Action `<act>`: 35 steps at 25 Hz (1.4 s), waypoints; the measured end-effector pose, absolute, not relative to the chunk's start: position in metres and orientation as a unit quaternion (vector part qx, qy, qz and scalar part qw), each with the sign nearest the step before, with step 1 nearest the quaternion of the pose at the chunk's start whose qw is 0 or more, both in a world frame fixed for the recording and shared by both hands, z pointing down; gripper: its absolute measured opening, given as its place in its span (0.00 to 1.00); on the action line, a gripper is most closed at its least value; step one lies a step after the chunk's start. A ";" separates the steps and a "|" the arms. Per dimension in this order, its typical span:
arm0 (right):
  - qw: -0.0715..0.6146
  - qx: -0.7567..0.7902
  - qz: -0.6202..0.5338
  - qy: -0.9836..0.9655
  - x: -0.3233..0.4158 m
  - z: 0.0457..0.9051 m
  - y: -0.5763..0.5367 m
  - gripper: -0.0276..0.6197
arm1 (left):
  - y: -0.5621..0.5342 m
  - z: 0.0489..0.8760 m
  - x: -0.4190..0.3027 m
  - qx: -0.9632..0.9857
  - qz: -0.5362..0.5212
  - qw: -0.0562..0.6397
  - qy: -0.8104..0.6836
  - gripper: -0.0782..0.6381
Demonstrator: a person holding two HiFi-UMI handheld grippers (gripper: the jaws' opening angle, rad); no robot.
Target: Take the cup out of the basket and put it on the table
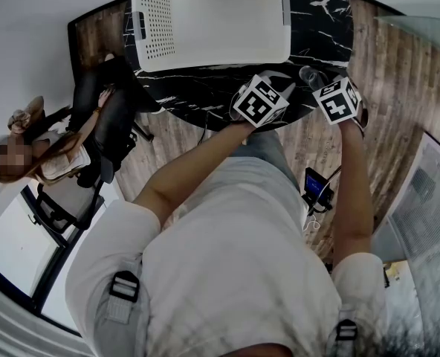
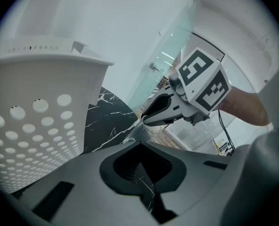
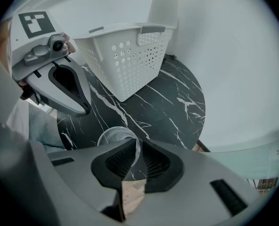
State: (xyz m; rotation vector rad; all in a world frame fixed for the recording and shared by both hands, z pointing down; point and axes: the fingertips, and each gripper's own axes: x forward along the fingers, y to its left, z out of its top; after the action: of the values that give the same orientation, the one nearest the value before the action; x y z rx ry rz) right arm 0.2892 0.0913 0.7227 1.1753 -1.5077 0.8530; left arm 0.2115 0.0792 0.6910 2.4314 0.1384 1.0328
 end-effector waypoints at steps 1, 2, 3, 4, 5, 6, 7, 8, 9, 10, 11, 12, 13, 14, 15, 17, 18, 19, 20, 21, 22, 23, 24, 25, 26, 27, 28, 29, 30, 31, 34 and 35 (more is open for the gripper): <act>0.501 0.487 0.352 -0.623 0.290 0.722 0.091 0.09 | 0.079 0.690 0.211 0.891 0.378 0.245 0.051 0.12; 0.501 0.488 0.351 -0.623 0.290 0.721 0.091 0.09 | 0.080 0.689 0.211 0.892 0.378 0.244 0.051 0.12; 0.501 0.489 0.349 -0.623 0.290 0.719 0.091 0.09 | 0.080 0.688 0.210 0.892 0.377 0.243 0.051 0.12; 0.501 0.490 0.348 -0.623 0.289 0.717 0.091 0.09 | 0.080 0.686 0.210 0.893 0.376 0.242 0.051 0.12; 0.500 0.491 0.347 -0.623 0.289 0.715 0.092 0.09 | 0.081 0.685 0.209 0.894 0.376 0.240 0.052 0.12; 0.498 0.492 0.347 -0.624 0.288 0.712 0.094 0.09 | 0.081 0.683 0.208 0.894 0.375 0.239 0.052 0.12; 0.495 0.494 0.346 -0.625 0.287 0.709 0.095 0.09 | 0.082 0.682 0.207 0.895 0.375 0.237 0.053 0.12; 0.493 0.497 0.345 -0.626 0.287 0.705 0.096 0.09 | 0.082 0.680 0.207 0.895 0.374 0.235 0.054 0.12; 0.490 0.500 0.342 -0.626 0.287 0.700 0.096 0.09 | 0.081 0.678 0.206 0.896 0.373 0.233 0.053 0.12; 0.487 0.505 0.339 -0.627 0.287 0.695 0.095 0.09 | 0.080 0.675 0.205 0.898 0.372 0.231 0.052 0.12; 0.484 0.509 0.336 -0.628 0.287 0.690 0.095 0.09 | 0.078 0.672 0.204 0.899 0.370 0.228 0.051 0.12; 0.479 0.514 0.333 -0.629 0.286 0.684 0.094 0.09 | 0.077 0.669 0.203 0.901 0.368 0.226 0.050 0.12; 0.473 0.518 0.331 -0.631 0.285 0.677 0.093 0.09 | 0.075 0.665 0.202 0.902 0.366 0.224 0.049 0.12; 0.467 0.522 0.328 -0.634 0.283 0.670 0.093 0.09 | 0.075 0.661 0.201 0.903 0.364 0.221 0.048 0.12; 0.460 0.527 0.325 -0.637 0.281 0.662 0.092 0.09 | 0.075 0.657 0.200 0.905 0.363 0.218 0.048 0.12; 0.446 0.538 0.315 -0.642 0.276 0.644 0.089 0.09 | 0.077 0.646 0.197 0.908 0.358 0.213 0.048 0.12; 0.438 0.543 0.310 -0.646 0.273 0.635 0.086 0.09 | 0.077 0.640 0.195 0.910 0.354 0.212 0.047 0.12; 0.430 0.549 0.305 -0.649 0.269 0.627 0.083 0.09 | 0.076 0.633 0.193 0.912 0.350 0.211 0.045 0.12; 0.422 0.553 0.300 -0.653 0.265 0.619 0.080 0.09 | 0.074 0.625 0.191 0.914 0.344 0.210 0.043 0.12; 0.414 0.557 0.295 -0.657 0.260 0.611 0.078 0.09 | 0.072 0.616 0.188 0.917 0.338 0.209 0.040 0.12; 0.406 0.559 0.292 -0.661 0.254 0.603 0.075 0.09 | 0.070 0.608 0.186 0.920 0.331 0.208 0.036 0.12; 0.399 0.560 0.289 -0.667 0.248 0.596 0.073 0.09 | 0.067 0.598 0.183 0.923 0.323 0.207 0.032 0.12; 0.390 0.561 0.284 -0.672 0.241 0.589 0.070 0.09 | 0.063 0.589 0.179 0.926 0.316 0.204 0.027 0.12; 0.382 0.563 0.278 -0.678 0.235 0.581 0.067 0.09 | 0.059 0.580 0.176 0.930 0.307 0.201 0.022 0.12; 0.373 0.566 0.271 -0.684 0.229 0.574 0.064 0.09 | 0.054 0.570 0.172 0.933 0.299 0.198 0.017 0.12; 0.364 0.569 0.263 -0.689 0.223 0.566 0.061 0.09 | 0.050 0.560 0.168 0.937 0.290 0.196 0.012 0.12; 0.353 0.572 0.256 -0.695 0.216 0.557 0.058 0.09 | 0.047 0.550 0.164 0.940 0.281 0.195 0.007 0.12; 0.338 0.574 0.250 -0.702 0.208 0.547 0.054 0.09 | 0.043 0.540 0.159 0.942 0.273 0.194 0.001 0.12; 0.322 0.577 0.244 -0.710 0.200 0.537 0.051 0.09 | 0.040 0.531 0.154 0.945 0.264 0.194 -0.005 0.12; 0.307 0.580 0.236 -0.717 0.193 0.527 0.046 0.09 | 0.036 0.522 0.149 0.947 0.256 0.194 -0.011 0.12; 0.268 0.592 0.201 -0.733 0.175 0.498 0.034 0.09 | 0.023 0.498 0.133 0.953 0.229 0.193 -0.032 0.12; 0.259 0.597 0.187 -0.735 0.169 0.489 0.030 0.09 | 0.020 0.491 0.128 0.955 0.219 0.196 -0.037 0.12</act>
State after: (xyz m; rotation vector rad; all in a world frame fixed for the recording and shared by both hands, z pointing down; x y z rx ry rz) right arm 0.1694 0.0302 0.4888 1.6187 -1.9921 0.5077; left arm 0.1275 0.0197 0.4912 2.6757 -0.1044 0.6128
